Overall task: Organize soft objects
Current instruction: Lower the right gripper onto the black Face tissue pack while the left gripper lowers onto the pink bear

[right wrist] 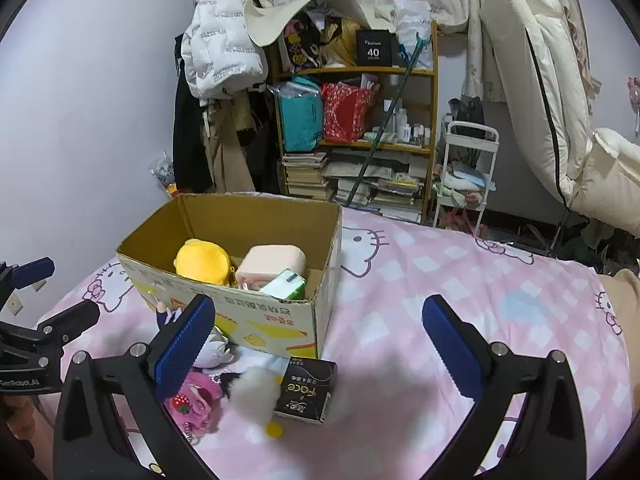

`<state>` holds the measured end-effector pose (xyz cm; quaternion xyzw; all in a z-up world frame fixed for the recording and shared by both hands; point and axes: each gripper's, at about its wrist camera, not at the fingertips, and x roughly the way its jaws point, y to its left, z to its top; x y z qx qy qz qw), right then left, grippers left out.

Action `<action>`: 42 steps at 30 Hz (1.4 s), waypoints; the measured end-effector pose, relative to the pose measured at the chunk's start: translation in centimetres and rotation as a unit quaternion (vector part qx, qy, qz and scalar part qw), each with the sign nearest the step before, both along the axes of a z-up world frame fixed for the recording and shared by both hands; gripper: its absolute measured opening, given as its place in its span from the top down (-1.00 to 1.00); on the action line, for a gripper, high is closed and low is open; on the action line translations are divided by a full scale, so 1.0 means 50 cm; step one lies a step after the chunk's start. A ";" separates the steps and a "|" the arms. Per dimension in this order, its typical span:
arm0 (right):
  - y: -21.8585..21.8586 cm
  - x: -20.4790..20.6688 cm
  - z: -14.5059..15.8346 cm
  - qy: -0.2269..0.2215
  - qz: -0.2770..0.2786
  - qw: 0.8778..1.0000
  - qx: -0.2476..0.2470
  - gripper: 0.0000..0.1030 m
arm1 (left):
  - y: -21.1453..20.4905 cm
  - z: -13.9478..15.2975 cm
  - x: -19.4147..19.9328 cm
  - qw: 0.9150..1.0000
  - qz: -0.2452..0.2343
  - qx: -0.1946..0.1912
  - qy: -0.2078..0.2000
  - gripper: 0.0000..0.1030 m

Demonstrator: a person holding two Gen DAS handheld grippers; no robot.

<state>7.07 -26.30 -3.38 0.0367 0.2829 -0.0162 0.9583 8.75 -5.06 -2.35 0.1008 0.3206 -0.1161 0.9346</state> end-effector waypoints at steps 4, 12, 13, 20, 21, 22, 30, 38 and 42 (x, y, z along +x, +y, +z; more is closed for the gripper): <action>-0.009 0.014 -0.016 0.014 -0.004 1.000 0.007 -1.00 | -0.005 -0.011 0.015 1.000 -0.004 -0.004 0.014 -0.92; -0.021 0.042 -0.054 0.047 -0.008 0.998 0.028 -1.00 | -0.030 -0.047 0.038 0.999 -0.020 -0.004 0.047 -0.92; -0.024 0.045 -0.059 0.051 -0.009 0.998 0.031 -1.00 | -0.035 -0.054 0.042 0.998 -0.022 -0.002 0.053 -0.92; -0.036 0.064 -0.090 0.081 -0.015 0.996 0.046 -1.00 | -0.064 -0.102 0.055 0.995 -0.040 0.007 0.093 -0.92; -0.037 0.066 -0.095 0.085 -0.016 0.995 0.047 -1.00 | -0.069 -0.108 0.056 0.994 -0.043 0.009 0.097 -0.92; -0.037 0.069 -0.099 0.089 -0.016 0.995 0.048 -1.00 | -0.074 -0.115 0.056 0.994 -0.046 0.013 0.103 -0.92; -0.042 0.090 -0.144 0.125 -0.019 0.990 0.056 -1.00 | -0.103 -0.163 0.063 0.986 -0.070 0.047 0.143 -0.92; -0.045 0.110 -0.185 0.161 -0.028 0.985 0.057 -1.00 | -0.117 -0.194 0.073 0.981 -0.078 0.064 0.165 -0.92; -0.053 0.118 -0.202 0.174 -0.032 0.982 0.071 -1.00 | -0.113 -0.202 0.082 0.978 -0.079 0.054 0.184 -0.92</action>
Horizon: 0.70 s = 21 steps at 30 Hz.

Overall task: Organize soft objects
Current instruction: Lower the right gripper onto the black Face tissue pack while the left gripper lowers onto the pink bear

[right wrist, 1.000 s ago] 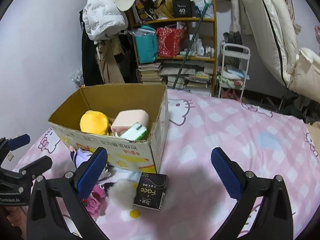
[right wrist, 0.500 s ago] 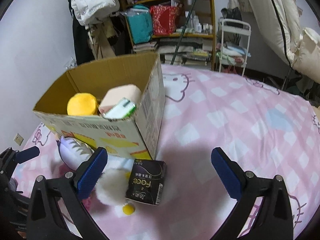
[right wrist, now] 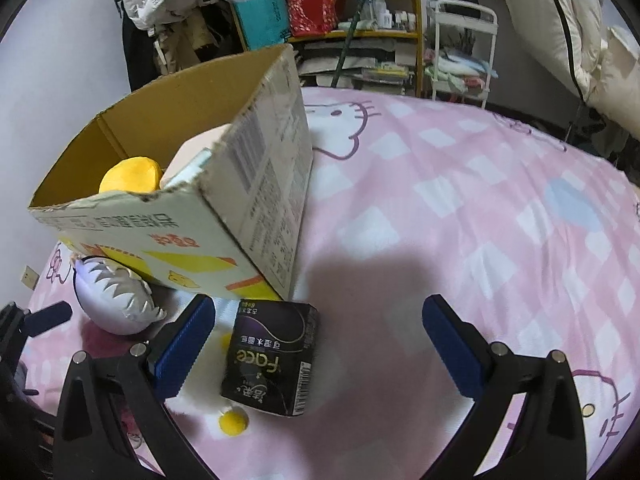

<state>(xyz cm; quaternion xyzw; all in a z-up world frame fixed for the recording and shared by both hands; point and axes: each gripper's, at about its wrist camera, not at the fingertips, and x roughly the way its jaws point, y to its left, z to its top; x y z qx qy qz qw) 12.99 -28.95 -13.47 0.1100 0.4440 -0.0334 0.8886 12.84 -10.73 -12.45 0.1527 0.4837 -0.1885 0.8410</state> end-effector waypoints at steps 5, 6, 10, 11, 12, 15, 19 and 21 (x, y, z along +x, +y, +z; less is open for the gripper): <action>-0.005 0.006 -0.014 0.016 -0.005 1.000 0.003 -0.90 | 0.006 -0.006 0.009 1.000 0.003 -0.009 0.015 -0.92; -0.005 0.008 -0.017 0.021 -0.006 1.000 0.003 -0.88 | 0.005 -0.006 0.008 1.000 0.002 -0.009 0.017 -0.92; -0.005 0.012 -0.025 0.031 -0.005 0.999 0.003 -0.87 | -0.011 -0.011 -0.002 1.000 -0.015 0.006 0.017 -0.92; -0.004 0.013 -0.027 0.035 -0.005 0.999 0.000 -0.87 | -0.018 -0.014 -0.005 1.000 -0.018 0.017 0.014 -0.92; -0.004 0.013 -0.029 0.036 -0.003 0.999 0.001 -0.87 | -0.023 -0.017 -0.006 1.000 -0.019 0.021 0.013 -0.92; -0.001 0.013 -0.034 0.041 0.002 0.999 0.009 -0.87 | -0.028 -0.025 -0.003 0.999 -0.016 0.021 0.018 -0.92; 0.007 0.012 -0.040 0.050 0.007 0.999 0.014 -0.87 | -0.026 -0.030 0.005 0.999 -0.011 0.008 0.032 -0.91; 0.006 0.015 -0.046 0.056 0.007 0.998 0.021 -0.87 | -0.022 -0.034 0.004 0.999 -0.010 0.004 0.038 -0.90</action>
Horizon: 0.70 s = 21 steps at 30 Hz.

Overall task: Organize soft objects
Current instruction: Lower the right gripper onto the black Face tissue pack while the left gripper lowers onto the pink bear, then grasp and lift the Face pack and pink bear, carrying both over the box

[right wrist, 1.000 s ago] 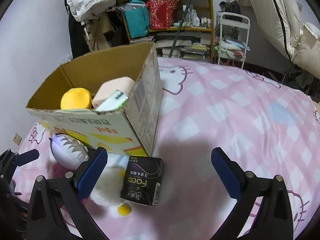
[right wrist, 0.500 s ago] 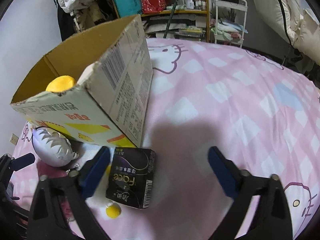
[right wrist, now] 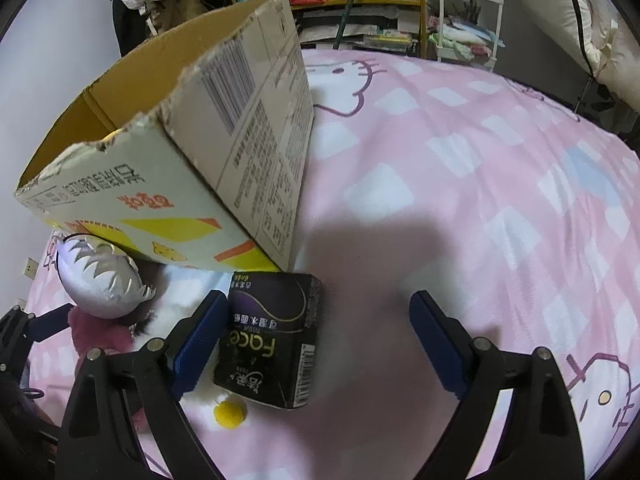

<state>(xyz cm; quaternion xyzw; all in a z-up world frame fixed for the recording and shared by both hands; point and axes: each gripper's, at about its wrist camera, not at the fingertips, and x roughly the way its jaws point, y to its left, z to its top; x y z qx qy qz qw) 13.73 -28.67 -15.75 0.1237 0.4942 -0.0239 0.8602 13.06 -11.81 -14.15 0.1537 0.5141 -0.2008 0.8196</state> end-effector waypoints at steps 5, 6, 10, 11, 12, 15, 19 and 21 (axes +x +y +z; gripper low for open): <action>0.003 0.001 -0.003 0.002 0.004 1.000 0.001 -0.87 | -0.010 -0.017 -0.003 1.000 0.000 0.013 0.002 -0.90; 0.005 0.000 -0.003 0.003 0.006 1.000 0.000 -0.87 | -0.013 -0.020 -0.003 1.000 0.000 0.017 0.002 -0.90; 0.009 0.000 -0.002 0.006 0.010 1.000 -0.004 -0.87 | -0.020 -0.026 -0.008 1.000 0.003 0.019 0.002 -0.90; 0.009 -0.001 -0.003 0.006 0.010 1.000 -0.004 -0.87 | -0.019 -0.029 -0.009 1.000 0.005 0.017 0.004 -0.90; 0.009 -0.001 -0.003 0.007 0.010 1.000 -0.003 -0.87 | -0.019 -0.031 -0.008 1.000 0.006 0.015 0.006 -0.90; 0.009 -0.001 -0.002 0.008 0.011 1.000 -0.002 -0.87 | -0.018 -0.033 -0.006 1.000 0.007 0.016 0.005 -0.90; 0.017 -0.003 -0.004 0.016 0.019 1.000 -0.010 -0.87 | -0.020 -0.033 -0.003 1.000 0.005 0.019 0.007 -0.89; 0.021 -0.004 -0.005 0.018 0.023 0.999 -0.018 -0.87 | -0.016 -0.034 -0.002 1.000 0.005 0.014 0.013 -0.81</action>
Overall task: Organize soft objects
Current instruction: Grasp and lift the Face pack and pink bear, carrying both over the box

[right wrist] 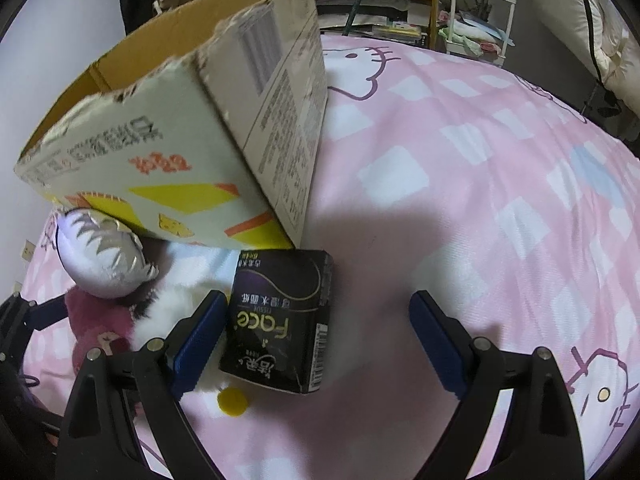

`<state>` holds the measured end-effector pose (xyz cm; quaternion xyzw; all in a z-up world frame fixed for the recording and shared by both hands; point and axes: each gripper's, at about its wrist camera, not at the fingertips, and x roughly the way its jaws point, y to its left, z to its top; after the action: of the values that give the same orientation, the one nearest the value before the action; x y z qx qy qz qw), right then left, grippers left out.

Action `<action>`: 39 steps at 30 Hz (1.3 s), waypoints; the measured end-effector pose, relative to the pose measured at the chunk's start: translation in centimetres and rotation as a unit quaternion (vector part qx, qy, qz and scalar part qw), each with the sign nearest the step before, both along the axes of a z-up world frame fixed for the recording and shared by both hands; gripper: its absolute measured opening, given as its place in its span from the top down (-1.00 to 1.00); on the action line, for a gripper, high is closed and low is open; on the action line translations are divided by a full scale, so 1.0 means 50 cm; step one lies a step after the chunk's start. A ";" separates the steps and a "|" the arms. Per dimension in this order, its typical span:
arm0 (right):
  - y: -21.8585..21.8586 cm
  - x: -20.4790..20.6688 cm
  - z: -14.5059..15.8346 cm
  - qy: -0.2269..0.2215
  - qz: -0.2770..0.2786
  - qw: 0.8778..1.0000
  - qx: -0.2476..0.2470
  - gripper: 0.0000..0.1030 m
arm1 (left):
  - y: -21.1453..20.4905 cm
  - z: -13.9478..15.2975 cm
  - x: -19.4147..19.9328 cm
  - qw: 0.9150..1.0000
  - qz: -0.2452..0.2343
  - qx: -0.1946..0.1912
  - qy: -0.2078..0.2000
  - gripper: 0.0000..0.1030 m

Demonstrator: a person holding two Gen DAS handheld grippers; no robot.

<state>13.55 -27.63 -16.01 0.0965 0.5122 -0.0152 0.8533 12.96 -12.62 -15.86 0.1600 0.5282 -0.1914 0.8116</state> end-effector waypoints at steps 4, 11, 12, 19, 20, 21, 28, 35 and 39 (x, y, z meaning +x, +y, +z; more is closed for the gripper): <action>-0.006 -0.005 0.002 -0.001 -0.006 1.000 0.002 -0.76 | 0.003 0.007 -0.006 1.000 -0.002 -0.001 -0.002 -0.74; -0.037 -0.012 0.008 -0.001 -0.032 0.999 0.025 -0.43 | 0.015 0.024 -0.018 1.000 0.002 -0.015 0.001 -0.58; -0.037 -0.013 0.008 0.000 -0.033 0.999 0.025 -0.40 | 0.018 0.027 -0.019 1.000 0.003 -0.017 0.001 -0.56; -0.036 -0.020 0.009 -0.004 -0.031 0.998 0.049 0.07 | 0.044 0.037 -0.019 1.000 0.015 -0.022 0.002 -0.52; -0.037 -0.021 0.010 -0.005 -0.030 0.998 0.051 0.08 | 0.049 0.039 -0.019 1.000 0.018 -0.023 0.001 -0.52; -0.036 -0.023 0.011 -0.006 -0.029 0.998 0.053 0.08 | 0.055 0.041 -0.019 0.999 0.022 -0.023 -0.001 -0.52; -0.027 -0.040 0.030 -0.032 -0.017 0.996 0.075 0.11 | 0.093 0.067 -0.028 0.998 0.049 -0.031 -0.023 -0.52; -0.003 -0.058 0.075 -0.070 0.004 0.995 0.069 0.11 | 0.135 0.110 -0.040 0.995 0.075 -0.046 -0.053 -0.52; 0.005 -0.083 0.110 -0.101 0.011 0.992 0.074 0.11 | 0.155 0.129 -0.043 0.992 0.092 -0.057 -0.069 -0.52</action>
<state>9.41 -27.37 -10.52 0.1550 0.4239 0.0425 0.8914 10.83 -4.87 -9.39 0.0768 0.4714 -0.1341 0.8683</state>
